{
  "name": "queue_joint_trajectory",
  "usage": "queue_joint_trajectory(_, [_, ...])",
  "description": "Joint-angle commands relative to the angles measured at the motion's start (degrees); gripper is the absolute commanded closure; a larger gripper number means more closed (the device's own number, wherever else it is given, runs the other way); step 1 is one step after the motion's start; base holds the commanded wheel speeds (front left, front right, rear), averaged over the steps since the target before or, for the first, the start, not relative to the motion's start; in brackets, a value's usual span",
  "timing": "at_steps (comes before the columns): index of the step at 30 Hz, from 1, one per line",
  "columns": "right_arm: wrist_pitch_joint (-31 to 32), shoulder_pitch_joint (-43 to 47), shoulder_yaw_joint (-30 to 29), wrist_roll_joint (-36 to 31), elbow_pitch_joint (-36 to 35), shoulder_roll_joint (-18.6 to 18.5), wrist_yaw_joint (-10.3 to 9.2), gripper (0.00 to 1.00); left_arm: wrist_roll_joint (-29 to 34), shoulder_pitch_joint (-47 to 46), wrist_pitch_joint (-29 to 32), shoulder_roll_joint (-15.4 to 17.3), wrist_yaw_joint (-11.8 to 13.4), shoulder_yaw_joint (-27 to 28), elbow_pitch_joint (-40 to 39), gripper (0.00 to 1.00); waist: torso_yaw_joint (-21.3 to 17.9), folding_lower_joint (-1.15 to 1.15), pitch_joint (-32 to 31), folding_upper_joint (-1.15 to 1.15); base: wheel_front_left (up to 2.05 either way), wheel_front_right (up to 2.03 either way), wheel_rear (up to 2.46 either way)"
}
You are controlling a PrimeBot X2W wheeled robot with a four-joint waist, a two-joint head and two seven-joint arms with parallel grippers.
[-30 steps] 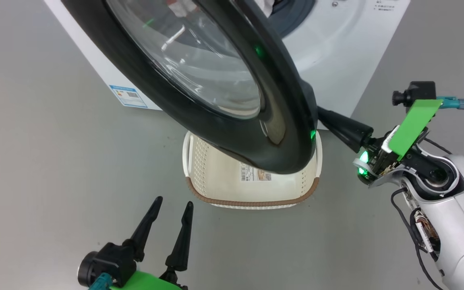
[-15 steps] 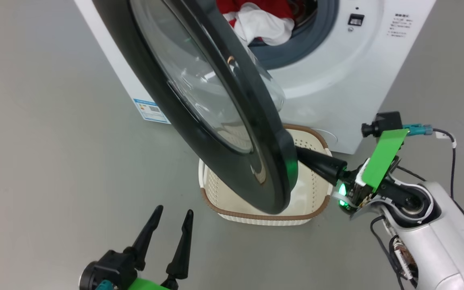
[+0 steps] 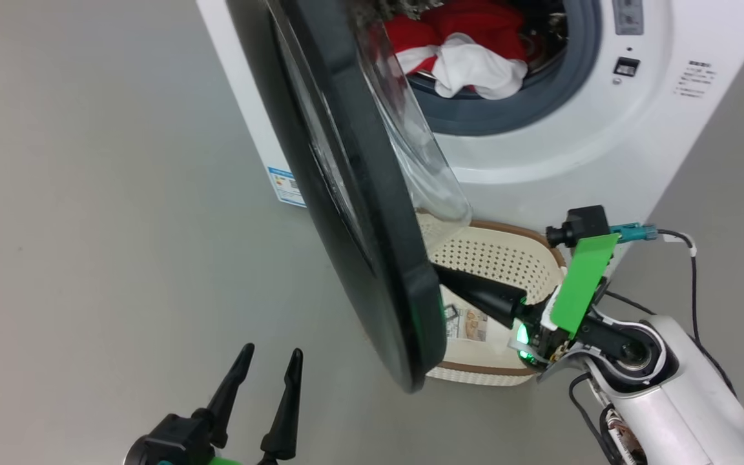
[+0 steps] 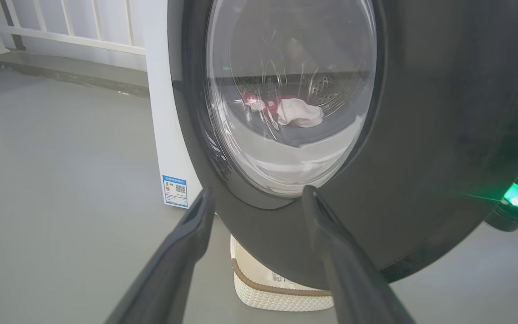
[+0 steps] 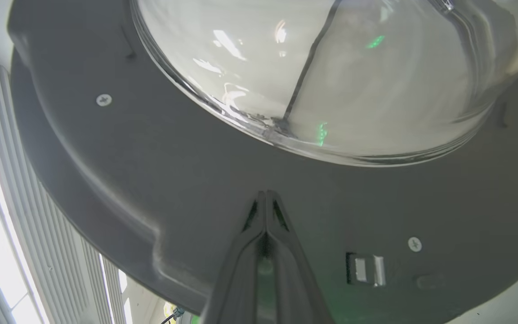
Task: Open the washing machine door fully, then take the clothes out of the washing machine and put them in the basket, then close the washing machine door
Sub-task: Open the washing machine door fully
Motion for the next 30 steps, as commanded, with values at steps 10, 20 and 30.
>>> queue_joint_trajectory(10, [-0.6,0.8,4.7,0.8,-3.3,2.0,0.45,1.00,0.7,0.4,-0.7,0.6,1.1,2.5,-1.7,0.00,4.3,0.00,-1.6,0.00,0.00,0.00,0.00])
queue_joint_trajectory(20, [-3.2,0.7,8.9,3.2,-4.4,2.0,0.45,1.00,1.3,0.9,-0.7,0.6,2.6,3.4,-2.8,0.00,7.6,0.00,-2.4,0.00,0.00,0.00,0.00])
queue_joint_trajectory(30, [-5.3,-0.4,12.1,5.0,-4.3,2.0,0.45,1.00,1.4,1.6,-0.7,0.6,3.1,4.2,-3.4,0.00,8.3,0.00,-2.4,0.00,0.00,0.00,0.00])
